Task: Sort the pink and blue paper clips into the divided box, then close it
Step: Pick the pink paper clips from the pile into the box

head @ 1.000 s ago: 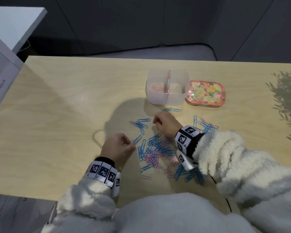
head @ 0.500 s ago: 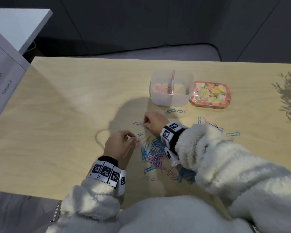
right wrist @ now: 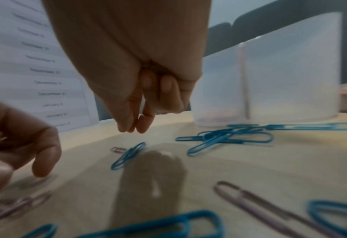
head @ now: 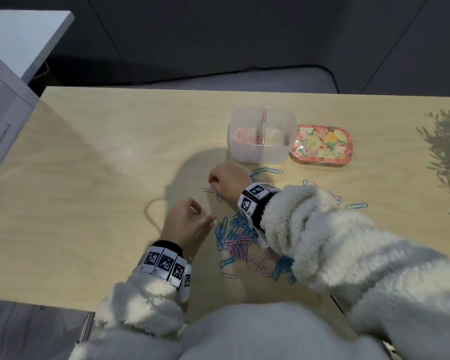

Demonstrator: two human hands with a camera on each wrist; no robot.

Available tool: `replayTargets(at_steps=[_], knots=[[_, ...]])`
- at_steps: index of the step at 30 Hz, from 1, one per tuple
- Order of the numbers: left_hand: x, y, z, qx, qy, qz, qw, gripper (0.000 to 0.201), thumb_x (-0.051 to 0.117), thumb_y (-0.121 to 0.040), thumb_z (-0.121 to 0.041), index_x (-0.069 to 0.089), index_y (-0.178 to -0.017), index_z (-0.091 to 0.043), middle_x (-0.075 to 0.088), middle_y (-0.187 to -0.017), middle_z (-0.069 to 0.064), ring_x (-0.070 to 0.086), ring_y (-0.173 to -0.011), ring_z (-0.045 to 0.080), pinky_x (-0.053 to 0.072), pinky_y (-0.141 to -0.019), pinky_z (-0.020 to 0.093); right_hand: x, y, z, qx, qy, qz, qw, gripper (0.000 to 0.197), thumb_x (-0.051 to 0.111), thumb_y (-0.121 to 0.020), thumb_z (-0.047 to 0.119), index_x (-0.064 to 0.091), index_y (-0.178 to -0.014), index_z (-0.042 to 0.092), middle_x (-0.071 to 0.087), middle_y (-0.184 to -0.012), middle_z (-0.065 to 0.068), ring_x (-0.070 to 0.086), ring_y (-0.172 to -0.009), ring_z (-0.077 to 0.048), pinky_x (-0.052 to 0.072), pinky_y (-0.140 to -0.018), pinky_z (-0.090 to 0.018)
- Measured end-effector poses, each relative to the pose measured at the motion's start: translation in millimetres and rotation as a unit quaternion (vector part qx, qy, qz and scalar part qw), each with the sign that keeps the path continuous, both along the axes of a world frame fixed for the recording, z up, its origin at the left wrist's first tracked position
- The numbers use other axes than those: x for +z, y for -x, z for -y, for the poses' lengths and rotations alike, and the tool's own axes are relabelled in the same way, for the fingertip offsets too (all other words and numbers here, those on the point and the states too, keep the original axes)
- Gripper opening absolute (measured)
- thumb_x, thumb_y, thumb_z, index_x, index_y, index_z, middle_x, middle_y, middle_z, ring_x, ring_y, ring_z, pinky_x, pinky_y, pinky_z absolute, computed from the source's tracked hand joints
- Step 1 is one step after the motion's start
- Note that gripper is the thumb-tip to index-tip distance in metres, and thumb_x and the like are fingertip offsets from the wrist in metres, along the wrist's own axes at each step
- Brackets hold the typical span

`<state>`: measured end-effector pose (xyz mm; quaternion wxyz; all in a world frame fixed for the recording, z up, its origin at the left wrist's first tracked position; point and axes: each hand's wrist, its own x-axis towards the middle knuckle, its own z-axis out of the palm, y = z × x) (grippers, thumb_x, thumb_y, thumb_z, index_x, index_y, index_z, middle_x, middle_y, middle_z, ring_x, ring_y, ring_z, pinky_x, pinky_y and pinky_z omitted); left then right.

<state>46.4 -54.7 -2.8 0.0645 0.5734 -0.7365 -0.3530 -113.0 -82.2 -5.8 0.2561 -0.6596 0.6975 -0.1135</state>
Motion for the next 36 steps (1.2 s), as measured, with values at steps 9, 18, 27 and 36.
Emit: replayTargets(at_steps=[9, 18, 27, 36], knots=[[-16, 8, -9, -0.026, -0.001, 0.025, 0.999, 0.014, 0.065, -0.08, -0.023, 0.056, -0.077, -0.013, 0.05, -0.087, 0.002, 0.049, -0.082, 0.019, 0.037, -0.07, 0.028, -9, -19, -6, 0.035, -0.086, -0.042, 0.995, 0.015, 0.051, -0.09, 0.008, 0.063, -0.098, 0.006, 0.061, -0.111, -0.013, 0.061, -0.098, -0.033, 0.048, -0.082, -0.037], [-21, 4, -9, -0.136, 0.078, 0.077, 0.985, 0.018, 0.057, -0.087, -0.021, 0.056, -0.09, -0.004, 0.055, -0.095, 0.014, 0.052, -0.089, 0.03, 0.035, -0.071, 0.035, -2, 50, -44, -0.19, -0.029, 0.279, 0.941, 0.017, 0.05, -0.088, 0.003, 0.062, -0.1, 0.003, 0.058, -0.081, -0.002, 0.051, -0.071, -0.012, 0.044, -0.058, -0.011], [-19, 15, 6, -0.198, 0.071, 0.128, 0.969, 0.016, 0.048, -0.091, -0.018, 0.054, -0.094, -0.003, 0.06, -0.101, 0.017, 0.055, -0.093, 0.032, 0.04, -0.077, 0.038, -14, 72, -68, -0.173, -0.077, 0.176, 0.966, 0.012, 0.06, -0.081, 0.017, 0.059, -0.074, 0.008, 0.056, -0.073, -0.004, 0.051, -0.065, -0.016, 0.042, -0.062, -0.029], [39, 76, 63, -0.184, 0.053, -0.051, 0.98, 0.013, 0.059, -0.087, -0.02, 0.06, -0.08, -0.009, 0.059, -0.071, 0.003, 0.052, -0.065, 0.016, 0.041, -0.063, 0.028, -9, 61, -74, -0.06, -0.129, -0.014, 0.99, 0.015, 0.055, -0.087, 0.02, 0.064, -0.092, 0.008, 0.067, -0.101, -0.009, 0.062, -0.094, -0.028, 0.045, -0.075, -0.033]])
